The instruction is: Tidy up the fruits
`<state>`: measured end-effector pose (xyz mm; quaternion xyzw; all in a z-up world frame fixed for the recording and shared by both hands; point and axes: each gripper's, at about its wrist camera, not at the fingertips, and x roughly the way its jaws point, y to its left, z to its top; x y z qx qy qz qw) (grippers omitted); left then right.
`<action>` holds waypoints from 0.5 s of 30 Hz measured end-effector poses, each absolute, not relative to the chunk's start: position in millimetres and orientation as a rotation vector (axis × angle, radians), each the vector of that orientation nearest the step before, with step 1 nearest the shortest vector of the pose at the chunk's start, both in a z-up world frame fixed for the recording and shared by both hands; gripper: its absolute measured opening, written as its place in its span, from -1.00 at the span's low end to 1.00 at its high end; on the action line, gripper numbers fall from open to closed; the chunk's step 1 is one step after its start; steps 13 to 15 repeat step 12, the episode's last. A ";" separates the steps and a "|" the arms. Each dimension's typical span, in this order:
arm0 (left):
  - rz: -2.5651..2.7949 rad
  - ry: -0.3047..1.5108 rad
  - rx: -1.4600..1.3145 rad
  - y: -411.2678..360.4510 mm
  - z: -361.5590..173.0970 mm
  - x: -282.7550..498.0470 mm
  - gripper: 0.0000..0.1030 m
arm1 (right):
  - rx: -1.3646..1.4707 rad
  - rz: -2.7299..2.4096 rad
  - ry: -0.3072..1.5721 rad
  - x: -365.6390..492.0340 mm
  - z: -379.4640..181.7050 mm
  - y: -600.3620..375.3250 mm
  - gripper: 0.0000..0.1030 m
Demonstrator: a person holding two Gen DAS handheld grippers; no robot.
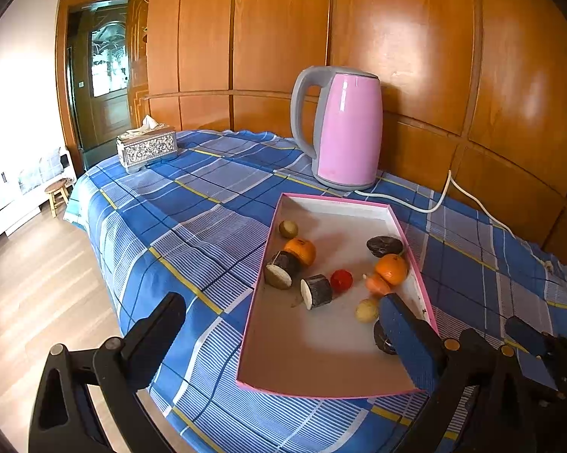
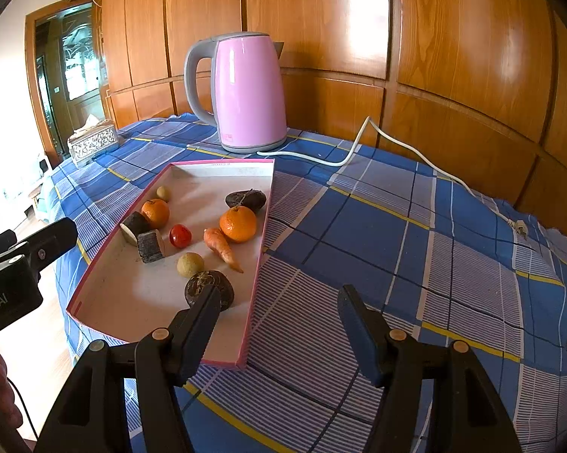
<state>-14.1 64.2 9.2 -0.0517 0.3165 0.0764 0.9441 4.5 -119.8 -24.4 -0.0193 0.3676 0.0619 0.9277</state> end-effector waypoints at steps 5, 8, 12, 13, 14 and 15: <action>0.147 0.649 -0.106 63.6 8.5 -14.2 0.99 | -0.039 0.128 0.757 4.6 -24.3 -120.7 0.27; 0.149 0.648 -0.111 64.9 7.9 -14.9 0.99 | -0.038 0.129 0.758 4.5 -24.3 -121.5 0.27; 0.147 0.650 -0.113 65.4 7.0 -14.9 0.99 | -0.030 0.127 0.758 4.3 -24.8 -123.5 0.27; 0.147 0.650 -0.113 65.4 7.0 -14.9 0.99 | -0.030 0.127 0.758 4.3 -24.8 -123.5 0.27; 0.147 0.650 -0.113 65.4 7.0 -14.9 0.99 | -0.030 0.127 0.758 4.3 -24.8 -123.5 0.27; 0.147 0.650 -0.113 65.4 7.0 -14.9 0.99 | -0.030 0.127 0.758 4.3 -24.8 -123.5 0.27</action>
